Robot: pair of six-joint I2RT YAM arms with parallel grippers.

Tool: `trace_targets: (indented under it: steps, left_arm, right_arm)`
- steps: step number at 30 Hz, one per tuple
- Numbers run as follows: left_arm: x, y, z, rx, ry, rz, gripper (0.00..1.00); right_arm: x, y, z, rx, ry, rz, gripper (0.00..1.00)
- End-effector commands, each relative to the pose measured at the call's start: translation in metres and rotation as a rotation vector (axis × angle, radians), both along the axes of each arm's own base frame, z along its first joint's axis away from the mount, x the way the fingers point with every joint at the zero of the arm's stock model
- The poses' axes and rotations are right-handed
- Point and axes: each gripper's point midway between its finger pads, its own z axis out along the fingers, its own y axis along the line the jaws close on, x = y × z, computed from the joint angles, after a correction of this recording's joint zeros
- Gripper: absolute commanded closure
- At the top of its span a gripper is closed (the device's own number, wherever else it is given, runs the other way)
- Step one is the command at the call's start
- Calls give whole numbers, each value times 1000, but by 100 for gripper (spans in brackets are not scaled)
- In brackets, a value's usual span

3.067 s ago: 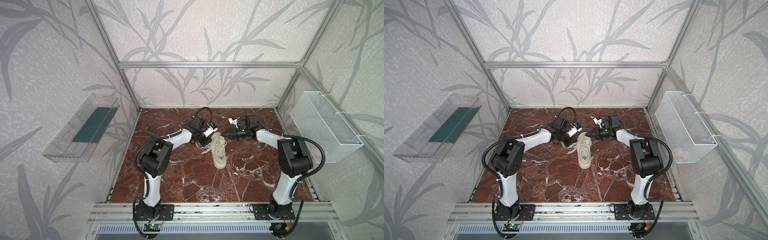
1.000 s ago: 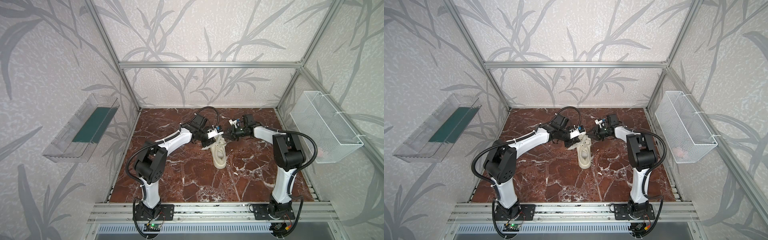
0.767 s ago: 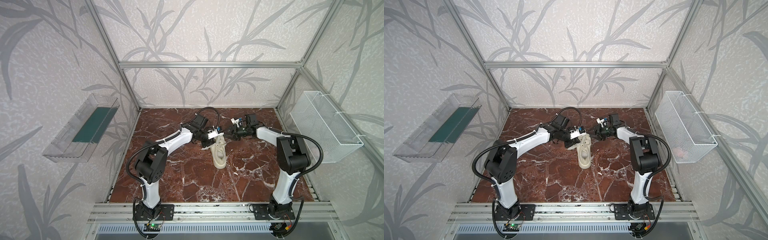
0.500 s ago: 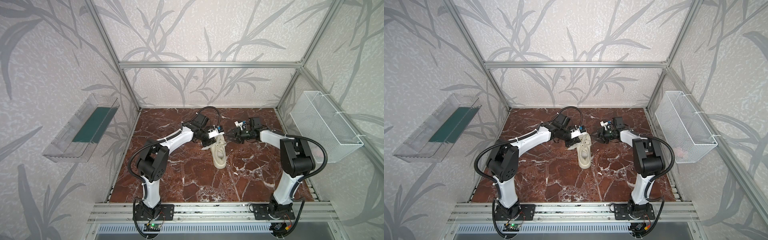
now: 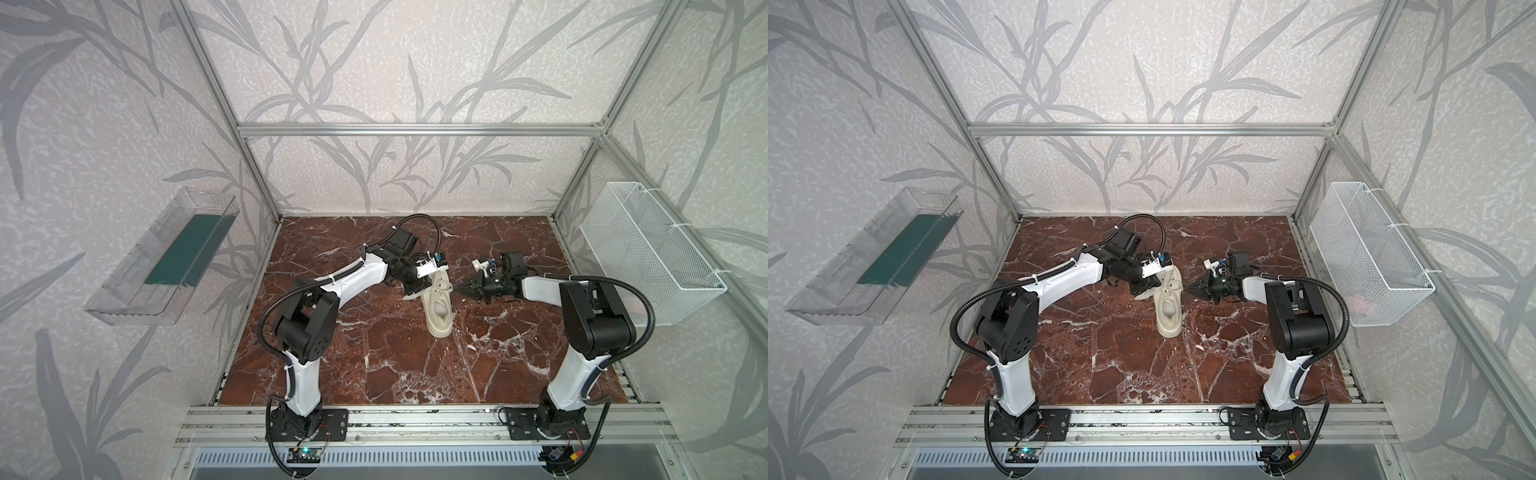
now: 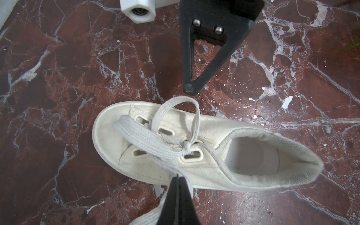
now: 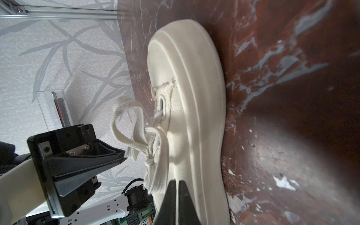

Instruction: Tie the shoes

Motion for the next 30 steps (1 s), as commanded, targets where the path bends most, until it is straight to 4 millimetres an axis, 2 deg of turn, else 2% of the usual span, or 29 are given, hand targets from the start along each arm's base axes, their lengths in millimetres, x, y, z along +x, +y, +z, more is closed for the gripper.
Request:
trace_targets:
  steps: [1, 7, 16, 30]
  left_arm:
    - [1, -8, 8, -18, -12, -33, 100]
    - [1, -9, 8, -22, -13, -31, 100]
    - [2, -11, 11, -40, -13, -27, 100]
    - [4, -20, 8, -75, 1, -8, 100]
  right_arm:
    - [0, 9, -1, 43, -14, 21, 93]
    - [1, 22, -6, 80, -2, 41, 94]
    - [6, 40, 11, 161, -51, 78, 94]
    - [5, 55, 20, 213, -68, 123, 92]
